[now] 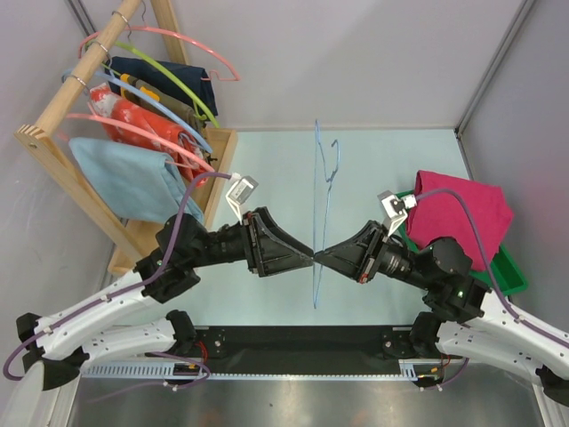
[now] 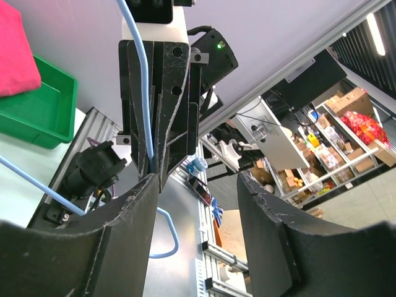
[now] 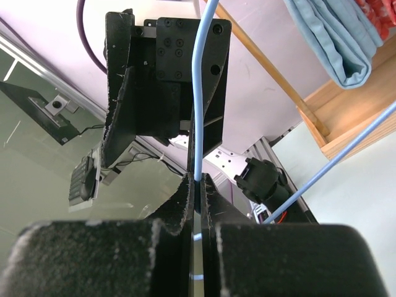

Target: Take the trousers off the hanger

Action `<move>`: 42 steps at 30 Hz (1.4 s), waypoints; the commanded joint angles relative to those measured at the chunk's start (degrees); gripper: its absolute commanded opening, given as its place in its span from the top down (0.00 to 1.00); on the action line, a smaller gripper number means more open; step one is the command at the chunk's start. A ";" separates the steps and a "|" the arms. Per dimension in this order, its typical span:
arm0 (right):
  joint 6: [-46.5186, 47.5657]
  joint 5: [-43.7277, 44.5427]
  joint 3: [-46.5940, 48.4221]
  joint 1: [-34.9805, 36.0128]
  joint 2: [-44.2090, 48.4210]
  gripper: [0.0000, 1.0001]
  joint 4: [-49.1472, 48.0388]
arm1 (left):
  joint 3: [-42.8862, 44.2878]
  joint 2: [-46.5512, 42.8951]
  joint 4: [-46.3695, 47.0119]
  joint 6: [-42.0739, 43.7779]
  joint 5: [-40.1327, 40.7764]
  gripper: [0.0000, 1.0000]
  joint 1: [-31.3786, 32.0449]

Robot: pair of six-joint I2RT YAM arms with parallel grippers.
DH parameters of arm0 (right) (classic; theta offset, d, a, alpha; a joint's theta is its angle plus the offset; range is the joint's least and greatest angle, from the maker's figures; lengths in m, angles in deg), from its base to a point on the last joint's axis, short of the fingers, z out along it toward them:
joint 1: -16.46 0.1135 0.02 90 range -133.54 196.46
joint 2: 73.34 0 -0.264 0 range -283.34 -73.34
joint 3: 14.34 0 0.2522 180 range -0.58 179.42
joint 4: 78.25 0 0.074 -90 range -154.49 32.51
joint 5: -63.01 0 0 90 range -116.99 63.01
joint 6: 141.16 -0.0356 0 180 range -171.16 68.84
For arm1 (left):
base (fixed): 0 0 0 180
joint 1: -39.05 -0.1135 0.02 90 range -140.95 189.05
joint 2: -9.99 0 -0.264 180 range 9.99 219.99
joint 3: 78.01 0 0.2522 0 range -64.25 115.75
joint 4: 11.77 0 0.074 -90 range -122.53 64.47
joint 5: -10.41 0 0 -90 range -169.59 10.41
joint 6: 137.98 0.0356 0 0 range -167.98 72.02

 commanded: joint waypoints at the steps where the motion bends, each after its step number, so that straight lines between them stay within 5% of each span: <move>1: 0.22 1.94 3.13 -0.29 -0.93 1.00 -2.61 | -0.98 -0.37 0.93 0.44 -0.96 0.41 1.86; 12: 2.85 4.13 7.70 -0.64 -3.12 1.00 0.28 | -0.99 0.95 -4.07 2.01 0.61 0.48 5.46; 18: 5.58 9.06 8.14 -0.73 -0.40 1.00 7.41 | 3.50 -5.37 -20.51 10.54 16.34 0.50 5.47; 35: 6.28 4.14 10.51 -0.73 -6.73 1.00 3.02 | -1.33 -0.20 -5.86 4.57 6.07 0.46 5.47; 42: 4.71 0.63 9.28 -0.73 -7.17 1.00 0.56 | -2.65 0.16 -3.29 1.67 4.75 0.61 5.38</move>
